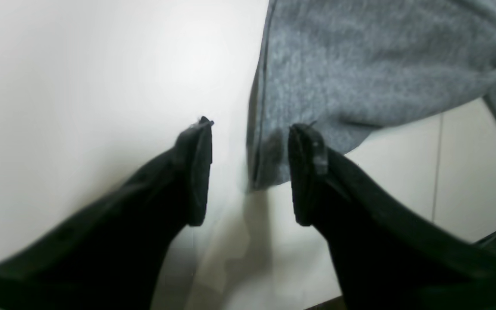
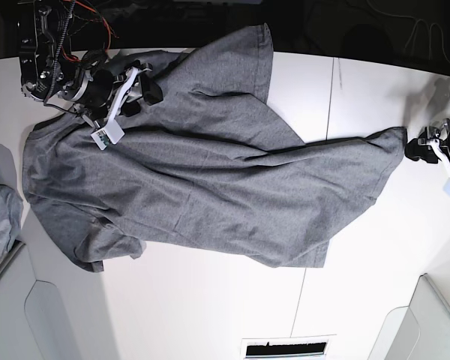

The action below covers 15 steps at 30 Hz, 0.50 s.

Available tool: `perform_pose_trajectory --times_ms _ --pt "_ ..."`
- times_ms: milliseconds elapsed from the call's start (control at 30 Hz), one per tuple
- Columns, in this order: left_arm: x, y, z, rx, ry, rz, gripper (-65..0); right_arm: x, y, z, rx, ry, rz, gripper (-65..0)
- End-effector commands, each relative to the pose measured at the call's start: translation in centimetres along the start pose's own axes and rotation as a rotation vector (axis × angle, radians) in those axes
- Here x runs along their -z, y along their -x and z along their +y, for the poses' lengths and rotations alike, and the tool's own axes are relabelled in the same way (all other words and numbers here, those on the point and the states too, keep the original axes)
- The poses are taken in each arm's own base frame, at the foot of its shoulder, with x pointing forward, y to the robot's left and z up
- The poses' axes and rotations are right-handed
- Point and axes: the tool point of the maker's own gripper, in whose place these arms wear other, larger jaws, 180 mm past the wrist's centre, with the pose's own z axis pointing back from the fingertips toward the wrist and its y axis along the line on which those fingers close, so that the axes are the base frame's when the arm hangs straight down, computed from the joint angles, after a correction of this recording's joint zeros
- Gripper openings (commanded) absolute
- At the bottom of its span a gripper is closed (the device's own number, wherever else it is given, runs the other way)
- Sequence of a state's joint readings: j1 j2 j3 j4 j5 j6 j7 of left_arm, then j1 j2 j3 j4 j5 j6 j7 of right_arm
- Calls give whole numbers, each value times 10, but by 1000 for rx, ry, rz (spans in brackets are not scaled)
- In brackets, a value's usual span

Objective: Layout the t-shirt on the table in an organized manner, then fold the t-shirt properly
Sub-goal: 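Stretch the shirt between both grippers and release the left gripper, then move the left gripper back onto the shirt body and pinch fabric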

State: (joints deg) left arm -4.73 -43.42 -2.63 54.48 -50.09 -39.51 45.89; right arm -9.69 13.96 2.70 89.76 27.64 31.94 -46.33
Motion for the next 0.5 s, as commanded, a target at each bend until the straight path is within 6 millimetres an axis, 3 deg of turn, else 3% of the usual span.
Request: perform_pose_trajectory --times_ms 0,233,300,400,467 --pt "-7 -9 3 17 -5 -20 -338 -4 -13 1 -5 -11 -49 -321" --pt "19 16 -24 -16 59 10 -342 -3 -6 1 -4 -11 -15 -321" --pt "24 19 -31 -23 74 11 -410 -3 -2 2 -1 -11 -8 -321" --pt "24 15 -29 -12 63 -5 -619 -3 7 1 -4 1 15 -333" --pt "18 5 -19 11 32 -36 -650 -4 15 -4 -19 25 43 -386"
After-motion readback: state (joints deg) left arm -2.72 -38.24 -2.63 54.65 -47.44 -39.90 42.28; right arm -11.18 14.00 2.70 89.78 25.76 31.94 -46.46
